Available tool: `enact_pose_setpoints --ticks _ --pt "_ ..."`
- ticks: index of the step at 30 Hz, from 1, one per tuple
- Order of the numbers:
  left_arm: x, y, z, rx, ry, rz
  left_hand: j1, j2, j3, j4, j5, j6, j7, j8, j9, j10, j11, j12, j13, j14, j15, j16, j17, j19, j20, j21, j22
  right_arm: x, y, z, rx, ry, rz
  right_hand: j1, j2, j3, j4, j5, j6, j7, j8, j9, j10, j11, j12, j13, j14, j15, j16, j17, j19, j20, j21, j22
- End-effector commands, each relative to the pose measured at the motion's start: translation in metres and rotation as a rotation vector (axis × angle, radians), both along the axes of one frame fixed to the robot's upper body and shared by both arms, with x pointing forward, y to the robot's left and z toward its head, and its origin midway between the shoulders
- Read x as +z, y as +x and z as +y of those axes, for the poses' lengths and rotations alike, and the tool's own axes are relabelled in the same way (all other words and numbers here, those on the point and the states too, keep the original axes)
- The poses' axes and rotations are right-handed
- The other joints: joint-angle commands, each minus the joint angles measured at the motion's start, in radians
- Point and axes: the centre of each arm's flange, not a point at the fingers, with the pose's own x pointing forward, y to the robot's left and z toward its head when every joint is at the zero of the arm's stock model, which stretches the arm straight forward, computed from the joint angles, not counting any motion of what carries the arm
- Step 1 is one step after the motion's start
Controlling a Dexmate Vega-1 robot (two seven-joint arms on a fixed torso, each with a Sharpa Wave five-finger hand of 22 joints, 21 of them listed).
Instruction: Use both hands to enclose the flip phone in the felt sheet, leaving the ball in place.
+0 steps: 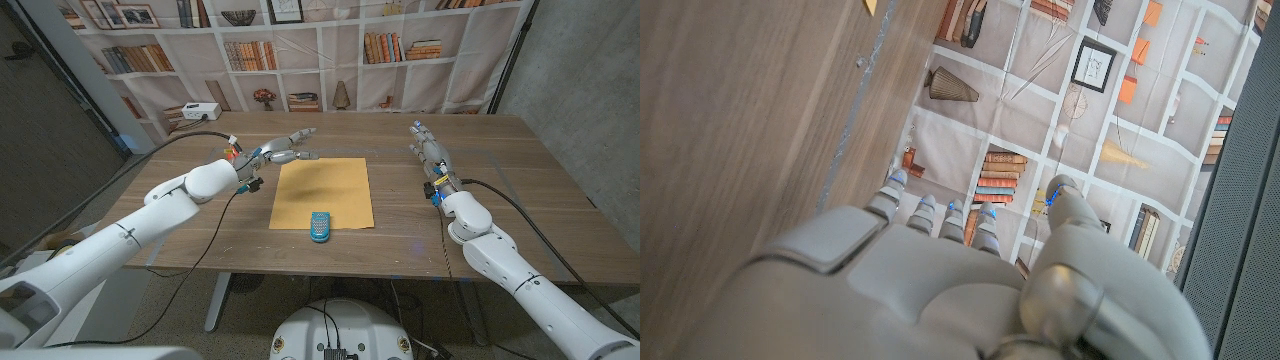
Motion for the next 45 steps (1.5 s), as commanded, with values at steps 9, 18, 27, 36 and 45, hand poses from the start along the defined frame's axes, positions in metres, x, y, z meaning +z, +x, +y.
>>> enact_pose_setpoints --ticks 9,18,27,36,45 --pt "0.026 -0.038 -0.025 0.057 0.406 -0.077 0.045 -0.012 0.007 0.0 0.002 0.023 -0.021 0.009 0.002 0.005 -0.018 0.001 0.003 -0.016 -0.007 0.001 0.001 0.002 -0.014 -0.003 0.005 -0.013 -0.026 0.0 -0.049 0.018 -0.028 -0.006 0.002 -0.006 0.002 -0.002 0.003 -0.002 0.001 0.003 0.009 0.006 0.0 0.003 0.001 0.009 -0.002 0.003 0.004 -0.002 -0.002 0.002" --pt "0.037 -0.054 -0.039 0.078 0.589 -0.11 0.084 -0.034 0.002 0.002 0.005 0.043 -0.042 0.015 0.002 0.008 -0.079 0.001 0.003 -0.029 -0.022 0.002 0.0 0.002 -0.025 -0.005 0.004 -0.014 -0.026 0.004 -0.059 0.03 -0.035 -0.007 0.003 -0.007 0.002 -0.002 0.004 -0.002 0.001 0.003 0.011 0.006 -0.001 0.003 0.001 0.01 -0.002 0.003 0.005 -0.002 -0.002 0.002" --pt "0.044 -0.071 -0.061 0.106 0.823 -0.163 0.106 -0.062 -0.009 0.0 0.011 0.045 -0.046 0.016 0.003 0.016 -0.089 0.003 0.003 -0.031 -0.033 0.003 0.0 0.006 -0.036 -0.005 0.003 -0.021 -0.027 0.007 -0.074 0.054 -0.03 -0.009 0.007 -0.008 0.003 -0.002 0.006 -0.002 0.001 0.003 0.014 0.008 -0.001 0.003 0.003 0.01 -0.002 0.004 0.007 -0.003 -0.002 0.002" --pt "0.042 -0.085 -0.071 0.114 0.97 -0.182 0.134 -0.086 -0.019 0.001 0.021 0.055 -0.045 0.02 0.004 0.023 -0.09 0.003 0.003 -0.037 -0.033 0.002 -0.001 0.002 -0.044 -0.009 0.001 -0.026 -0.029 0.009 -0.087 0.076 -0.034 -0.013 0.012 -0.009 0.005 -0.002 0.011 -0.003 0.002 0.003 0.017 0.008 -0.001 0.004 0.006 0.011 -0.001 0.004 0.009 -0.002 -0.002 0.002" --pt "0.026 -0.095 -0.083 0.133 1.128 -0.205 0.18 -0.104 -0.027 0.003 0.037 0.053 -0.042 0.018 0.006 0.017 -0.084 -0.001 0.003 -0.059 -0.024 -0.001 -0.001 -0.031 -0.031 -0.025 0.0 -0.031 -0.025 0.011 -0.085 0.098 -0.039 -0.016 0.016 -0.01 0.007 -0.002 0.014 -0.003 0.002 0.003 0.022 0.005 -0.001 0.004 0.011 0.009 0.0 0.005 0.013 -0.002 -0.002 0.002"
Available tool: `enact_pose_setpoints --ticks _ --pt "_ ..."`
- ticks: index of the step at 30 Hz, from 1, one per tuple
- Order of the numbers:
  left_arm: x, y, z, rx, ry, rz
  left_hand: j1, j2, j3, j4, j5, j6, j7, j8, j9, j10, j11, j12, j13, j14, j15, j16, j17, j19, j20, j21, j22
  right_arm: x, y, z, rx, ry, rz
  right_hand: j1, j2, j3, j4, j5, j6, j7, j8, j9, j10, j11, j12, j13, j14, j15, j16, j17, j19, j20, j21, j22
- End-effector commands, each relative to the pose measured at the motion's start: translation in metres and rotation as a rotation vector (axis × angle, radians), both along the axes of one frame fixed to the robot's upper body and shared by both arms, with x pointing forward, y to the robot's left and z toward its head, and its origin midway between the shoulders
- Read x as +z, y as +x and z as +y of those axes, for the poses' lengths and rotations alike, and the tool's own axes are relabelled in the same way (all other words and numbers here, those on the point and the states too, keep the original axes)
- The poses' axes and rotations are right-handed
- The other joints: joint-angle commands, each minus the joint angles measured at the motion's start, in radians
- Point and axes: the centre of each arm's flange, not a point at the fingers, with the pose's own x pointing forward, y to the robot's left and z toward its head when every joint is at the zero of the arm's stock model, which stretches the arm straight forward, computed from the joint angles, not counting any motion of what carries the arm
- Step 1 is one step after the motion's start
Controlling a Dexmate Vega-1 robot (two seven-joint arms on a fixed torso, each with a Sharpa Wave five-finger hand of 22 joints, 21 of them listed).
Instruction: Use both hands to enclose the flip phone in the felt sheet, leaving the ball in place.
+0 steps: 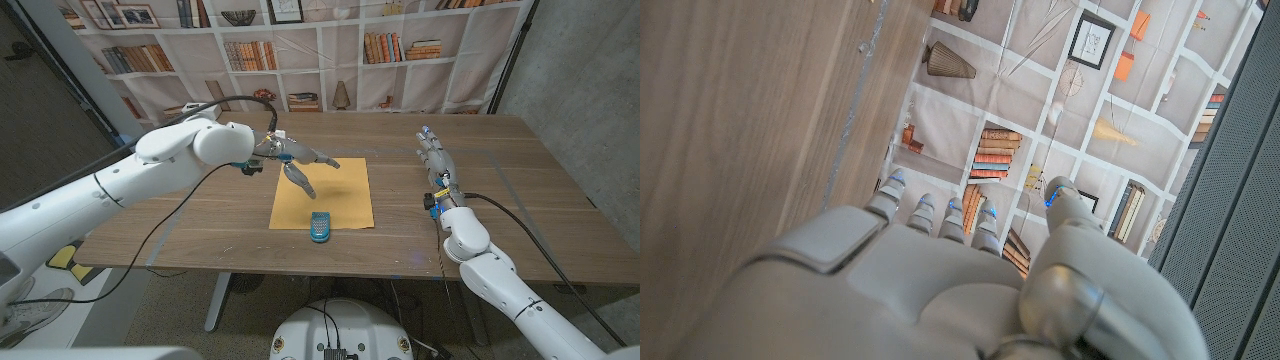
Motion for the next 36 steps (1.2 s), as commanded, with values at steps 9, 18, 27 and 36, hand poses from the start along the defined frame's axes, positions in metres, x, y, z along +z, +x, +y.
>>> enact_pose_setpoints --ticks 9,18,27,36 --pt "-0.025 -0.016 -0.022 0.049 0.301 -0.078 0.109 -0.001 -0.01 0.006 0.03 0.002 -0.031 0.01 0.01 0.013 -0.02 0.003 0.004 -0.048 0.024 -0.001 0.002 -0.115 0.039 -0.048 0.0 -0.013 0.004 -0.001 -0.009 0.048 -0.004 -0.01 0.007 -0.007 0.005 -0.003 0.011 -0.005 0.003 0.003 0.013 0.005 0.0 0.004 0.011 0.007 0.001 0.006 0.012 0.005 -0.001 0.003" --pt "-0.044 -0.016 -0.033 -0.02 0.397 -0.118 0.157 0.021 -0.005 0.009 0.032 -0.039 -0.032 -0.002 0.014 -0.014 -0.04 -0.01 0.007 -0.086 0.028 -0.005 0.002 -0.129 0.046 -0.048 0.0 -0.017 0.002 -0.007 -0.026 0.069 -0.006 -0.015 0.009 -0.01 0.008 -0.004 0.016 -0.003 0.004 0.004 0.019 0.003 0.001 0.004 0.017 0.011 0.003 0.006 0.016 0.005 0.0 0.003" --pt "-0.054 -0.008 -0.04 -0.063 0.456 -0.123 0.246 0.076 0.011 0.01 -0.012 -0.103 -0.022 0.019 0.055 -0.039 -0.041 0.005 0.038 -0.12 0.006 0.008 0.008 -0.21 0.039 -0.056 0.001 -0.019 0.005 -0.008 -0.033 0.077 0.008 -0.022 0.012 -0.013 0.012 -0.004 0.024 -0.002 0.005 0.004 0.024 0.007 0.001 0.005 0.021 0.015 0.005 0.008 0.019 0.004 0.0 0.003" --pt "-0.064 0.002 -0.043 -0.147 0.477 -0.159 0.312 0.132 0.02 0.01 -0.013 -0.101 -0.028 0.125 0.182 -0.022 -0.054 0.077 0.132 -0.07 -0.005 0.026 0.022 -0.185 0.035 -0.027 0.006 -0.021 0.008 -0.009 -0.038 0.084 0.017 -0.028 0.014 -0.016 0.015 -0.004 0.028 -0.003 0.005 0.004 0.026 0.007 0.001 0.005 0.023 0.017 0.005 0.008 0.02 0.004 0.0 0.003"
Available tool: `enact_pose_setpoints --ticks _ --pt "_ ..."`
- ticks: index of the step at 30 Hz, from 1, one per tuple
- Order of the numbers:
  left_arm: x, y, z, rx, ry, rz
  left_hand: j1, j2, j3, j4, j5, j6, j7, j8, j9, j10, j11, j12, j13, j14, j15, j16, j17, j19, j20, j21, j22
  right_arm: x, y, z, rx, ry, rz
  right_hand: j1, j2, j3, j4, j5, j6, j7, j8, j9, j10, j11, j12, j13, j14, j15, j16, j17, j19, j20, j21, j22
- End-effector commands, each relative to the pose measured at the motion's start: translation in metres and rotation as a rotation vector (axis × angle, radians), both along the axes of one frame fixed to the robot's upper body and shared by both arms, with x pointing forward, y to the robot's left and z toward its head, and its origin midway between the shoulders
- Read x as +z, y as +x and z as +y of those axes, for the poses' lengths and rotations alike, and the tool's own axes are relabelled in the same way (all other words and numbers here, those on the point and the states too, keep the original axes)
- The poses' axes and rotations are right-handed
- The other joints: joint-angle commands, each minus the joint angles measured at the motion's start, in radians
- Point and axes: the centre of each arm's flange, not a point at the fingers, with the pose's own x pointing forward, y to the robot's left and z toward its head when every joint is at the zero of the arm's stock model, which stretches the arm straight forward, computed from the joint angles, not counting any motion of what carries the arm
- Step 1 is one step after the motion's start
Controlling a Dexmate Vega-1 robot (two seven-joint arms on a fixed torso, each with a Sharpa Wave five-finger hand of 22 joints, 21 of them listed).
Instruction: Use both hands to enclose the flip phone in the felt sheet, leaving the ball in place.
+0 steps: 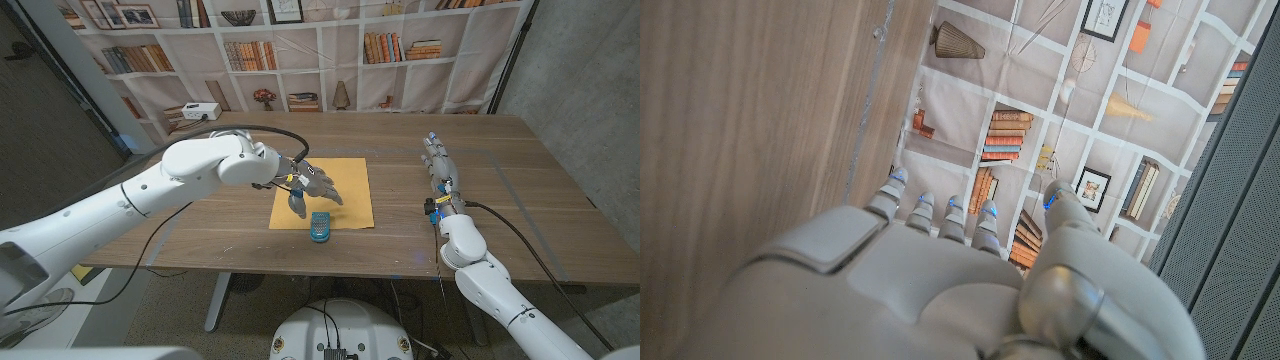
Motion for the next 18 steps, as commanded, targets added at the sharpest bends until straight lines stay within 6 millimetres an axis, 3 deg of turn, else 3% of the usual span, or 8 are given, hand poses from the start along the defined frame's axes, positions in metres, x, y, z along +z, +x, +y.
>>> enact_pose_setpoints --ticks 1,5,13,18 --pt "-0.016 0.014 -0.006 -0.103 0.061 -0.016 0.041 0.007 0.0 0.0 0.002 0.012 -0.011 0.067 0.078 0.03 -0.016 0.051 0.059 0.037 -0.014 0.013 0.006 0.045 -0.002 0.025 0.004 -0.003 0.004 -0.002 -0.01 0.015 0.016 -0.007 0.0 -0.004 0.003 0.0 0.009 0.003 0.005 0.004 0.003 0.001 0.0 0.005 0.008 0.002 0.004 0.003 0.01 0.004 0.0 0.004" --pt "-0.022 0.021 -0.009 -0.096 0.107 0.002 0.045 -0.018 -0.029 0.002 -0.013 0.032 -0.011 0.121 0.134 0.007 -0.032 0.065 0.095 0.015 -0.013 -0.003 0.004 0.046 -0.005 0.025 0.002 -0.006 0.006 -0.004 -0.018 0.027 0.027 -0.01 0.002 -0.005 0.005 0.0 0.01 0.004 0.005 0.004 0.003 0.002 -0.001 0.005 0.008 0.001 0.004 0.004 0.01 0.003 -0.001 0.004" --pt "-0.029 0.021 -0.013 -0.144 0.169 -0.043 0.045 -0.031 -0.049 0.006 -0.014 -0.009 -0.011 0.129 0.16 -0.022 -0.031 0.062 0.11 -0.01 -0.004 -0.011 0.002 0.03 0.004 0.019 0.002 -0.012 0.006 -0.009 -0.029 0.046 0.034 -0.021 0.006 -0.009 0.012 -0.001 0.014 0.005 0.005 0.004 0.015 0.008 0.002 0.006 0.008 0.004 0.004 0.006 0.01 0.004 -0.001 0.004" --pt "-0.035 0.017 -0.014 -0.202 0.205 -0.096 0.053 -0.035 -0.061 0.006 -0.012 0.026 -0.011 0.162 0.177 0.021 -0.031 0.084 0.118 0.005 -0.01 -0.004 0.001 0.036 0.006 0.021 0.001 -0.014 0.005 -0.011 -0.036 0.053 0.034 -0.023 0.007 -0.011 0.013 0.0 0.017 0.005 0.005 0.004 0.016 0.01 0.002 0.006 0.008 0.005 0.004 0.006 0.01 0.004 -0.002 0.004"
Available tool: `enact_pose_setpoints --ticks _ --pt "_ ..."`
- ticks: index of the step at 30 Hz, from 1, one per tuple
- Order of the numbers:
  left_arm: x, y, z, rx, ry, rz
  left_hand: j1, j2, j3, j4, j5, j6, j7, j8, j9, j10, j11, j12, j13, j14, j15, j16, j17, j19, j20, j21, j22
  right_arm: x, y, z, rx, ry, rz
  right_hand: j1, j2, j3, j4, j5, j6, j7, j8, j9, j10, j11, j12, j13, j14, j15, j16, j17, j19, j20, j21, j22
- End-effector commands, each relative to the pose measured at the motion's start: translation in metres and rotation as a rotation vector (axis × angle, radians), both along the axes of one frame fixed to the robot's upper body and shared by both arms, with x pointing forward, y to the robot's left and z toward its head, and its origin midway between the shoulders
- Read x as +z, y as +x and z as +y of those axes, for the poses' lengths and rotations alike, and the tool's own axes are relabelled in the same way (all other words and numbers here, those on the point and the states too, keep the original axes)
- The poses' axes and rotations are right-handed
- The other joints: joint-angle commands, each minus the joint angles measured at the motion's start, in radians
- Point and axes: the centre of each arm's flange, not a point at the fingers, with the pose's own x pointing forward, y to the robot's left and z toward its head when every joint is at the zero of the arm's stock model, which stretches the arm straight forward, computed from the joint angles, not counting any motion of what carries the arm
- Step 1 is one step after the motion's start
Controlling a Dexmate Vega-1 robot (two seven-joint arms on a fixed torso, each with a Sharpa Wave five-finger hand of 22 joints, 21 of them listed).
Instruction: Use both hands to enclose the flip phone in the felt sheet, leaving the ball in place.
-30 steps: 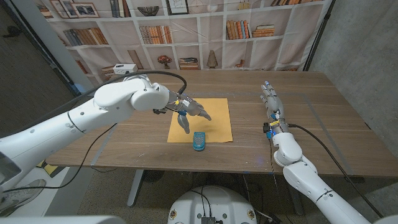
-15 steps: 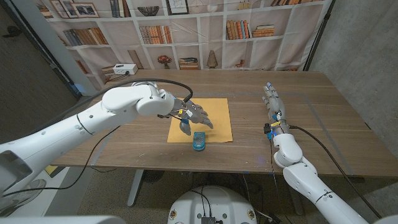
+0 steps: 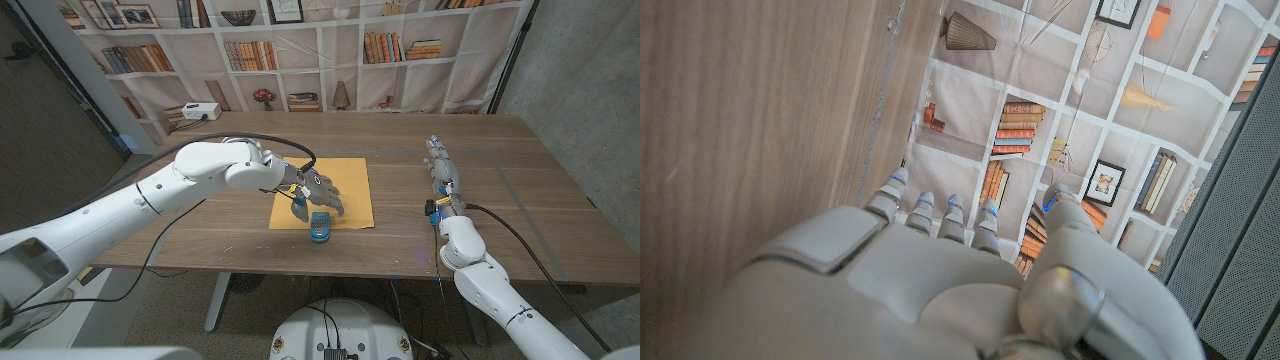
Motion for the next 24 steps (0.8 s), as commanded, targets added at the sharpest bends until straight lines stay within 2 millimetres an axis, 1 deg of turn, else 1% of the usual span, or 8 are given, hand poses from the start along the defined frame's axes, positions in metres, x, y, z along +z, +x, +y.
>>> enact_pose_setpoints --ticks 1,6,7,10,17,20,22,24 --pt "-0.016 -0.001 -0.004 -0.105 0.096 -0.077 0.01 -0.009 -0.011 0.001 -0.004 0.028 -0.004 0.03 0.016 0.038 -0.004 0.019 0.009 0.008 -0.006 0.003 0.0 0.002 0.005 0.0 0.001 -0.007 -0.001 -0.007 -0.017 0.022 0.009 -0.007 0.0 0.0 0.002 -0.001 0.012 0.0 0.005 0.004 0.009 0.004 0.002 0.006 0.005 0.001 0.004 0.001 0.01 0.004 -0.002 0.004" --pt "-0.024 -0.003 -0.002 -0.144 0.118 -0.102 0.014 -0.011 -0.016 0.001 -0.004 0.044 -0.004 0.043 0.023 0.05 -0.003 0.027 0.012 0.019 -0.011 0.006 0.0 0.006 0.006 0.001 0.001 -0.005 0.0 -0.008 -0.018 0.024 0.006 -0.009 0.0 -0.001 0.003 -0.001 0.013 0.0 0.005 0.004 0.009 0.003 0.002 0.006 0.006 0.001 0.004 0.001 0.011 0.004 -0.002 0.004" --pt "-0.025 -0.004 -0.001 -0.151 0.122 -0.105 0.016 -0.012 -0.018 0.001 -0.003 0.049 -0.004 0.048 0.025 0.06 0.003 0.031 0.013 0.024 -0.013 0.008 0.0 0.01 0.006 0.003 0.001 -0.005 0.0 -0.008 -0.016 0.023 0.005 -0.009 0.0 -0.001 0.003 -0.001 0.013 0.0 0.005 0.004 0.009 0.002 0.001 0.006 0.006 0.001 0.004 0.001 0.011 0.005 -0.002 0.004" --pt "-0.03 -0.003 0.002 -0.155 0.138 -0.098 0.019 -0.013 -0.021 0.001 -0.003 0.06 -0.004 0.057 0.029 0.072 0.002 0.038 0.015 0.03 -0.015 0.009 0.0 0.012 0.007 0.003 0.001 -0.003 0.002 -0.007 -0.014 0.02 0.004 -0.01 -0.001 -0.002 0.003 0.0 0.013 0.0 0.004 0.004 0.009 0.001 0.001 0.006 0.006 0.002 0.004 0.001 0.011 0.005 -0.002 0.004" --pt "-0.041 -0.002 0.011 -0.185 0.16 -0.15 0.024 -0.017 -0.028 0.001 -0.002 0.078 -0.004 0.074 0.037 0.088 0.01 0.048 0.02 0.038 -0.02 0.01 -0.001 0.019 0.007 0.006 0.001 0.0 0.008 -0.004 -0.005 0.019 0.007 -0.013 -0.001 -0.004 0.003 0.0 0.014 0.001 0.004 0.004 0.01 0.003 0.0 0.006 0.006 0.003 0.003 0.0 0.011 0.005 -0.002 0.004" --pt "-0.044 -0.003 0.014 -0.215 0.168 -0.196 0.027 -0.018 -0.031 0.001 -0.001 0.086 -0.004 0.082 0.041 0.096 0.008 0.053 0.022 0.045 -0.028 0.01 -0.001 0.025 0.006 0.008 0.0 0.001 0.009 -0.003 -0.002 0.013 0.007 -0.014 -0.001 -0.005 0.004 0.0 0.015 0.0 0.004 0.004 0.009 0.002 0.0 0.006 0.007 0.003 0.003 0.0 0.011 0.005 -0.002 0.004" --pt "-0.048 -0.004 0.017 -0.262 0.163 -0.231 0.032 -0.017 -0.035 0.001 0.0 0.102 -0.004 0.095 0.046 0.107 0.004 0.061 0.026 0.051 -0.043 0.01 -0.002 0.037 0.001 0.012 0.0 0.002 0.01 -0.002 0.001 0.01 0.007 -0.015 -0.002 -0.005 0.004 0.0 0.015 0.0 0.003 0.004 0.011 0.004 0.0 0.006 0.008 0.004 0.003 0.0 0.011 0.005 -0.002 0.004" --pt "-0.052 -0.004 0.019 -0.298 0.155 -0.247 0.036 -0.016 -0.038 0.002 0.0 0.117 -0.004 0.107 0.051 0.121 0.003 0.069 0.03 0.062 -0.047 0.012 -0.002 0.041 0.0 0.012 -0.001 0.003 0.011 -0.001 0.0 0.005 0.006 -0.016 -0.002 -0.006 0.004 0.0 0.016 -0.001 0.004 0.004 0.011 0.005 0.0 0.006 0.01 0.004 0.004 0.0 0.011 0.006 -0.002 0.004"
